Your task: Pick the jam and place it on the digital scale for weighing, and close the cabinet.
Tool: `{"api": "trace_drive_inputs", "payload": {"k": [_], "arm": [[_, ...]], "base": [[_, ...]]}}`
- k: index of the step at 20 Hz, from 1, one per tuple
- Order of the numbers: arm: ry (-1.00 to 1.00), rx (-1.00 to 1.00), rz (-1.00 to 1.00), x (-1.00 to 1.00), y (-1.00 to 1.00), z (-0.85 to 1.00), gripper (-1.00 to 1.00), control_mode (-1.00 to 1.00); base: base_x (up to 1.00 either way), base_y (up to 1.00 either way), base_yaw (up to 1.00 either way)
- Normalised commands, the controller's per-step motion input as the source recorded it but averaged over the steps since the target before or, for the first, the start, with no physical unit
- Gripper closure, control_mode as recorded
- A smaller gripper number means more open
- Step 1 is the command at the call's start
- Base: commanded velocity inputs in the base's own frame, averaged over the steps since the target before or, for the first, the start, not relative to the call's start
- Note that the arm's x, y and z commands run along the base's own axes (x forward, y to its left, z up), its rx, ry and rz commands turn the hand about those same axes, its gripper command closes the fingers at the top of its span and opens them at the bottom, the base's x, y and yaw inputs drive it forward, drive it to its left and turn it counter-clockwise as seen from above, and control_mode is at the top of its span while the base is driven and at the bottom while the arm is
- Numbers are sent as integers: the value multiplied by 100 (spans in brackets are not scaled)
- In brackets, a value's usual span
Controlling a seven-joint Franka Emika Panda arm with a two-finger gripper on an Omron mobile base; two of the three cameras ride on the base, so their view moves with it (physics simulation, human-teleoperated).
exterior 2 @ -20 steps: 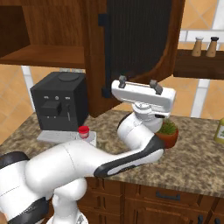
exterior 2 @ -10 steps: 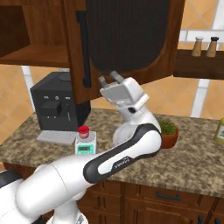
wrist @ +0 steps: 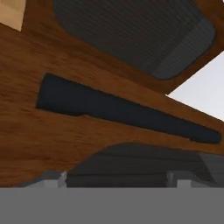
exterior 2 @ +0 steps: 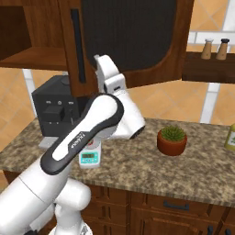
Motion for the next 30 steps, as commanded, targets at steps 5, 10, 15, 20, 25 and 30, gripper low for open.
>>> {"api": "trace_drive_inputs", "payload": {"k": [5, 10, 15, 20, 25, 30], "arm": [[15, 0, 0, 100, 27, 0, -100, -100], [16, 0, 2, 100, 10, 0, -100, -100], [3, 0, 0, 99, 10, -10, -100, -100], [-1, 0, 0, 81, 2, -32, -100, -100], [-1, 0, 0, 72, 1, -42, -100, -100], [0, 0, 0, -6, -6, -2, -100, -100]], "base": [[0, 0, 0], [0, 0, 0], [0, 0, 0], [0, 0, 0], [0, 0, 0], [0, 0, 0]]}}
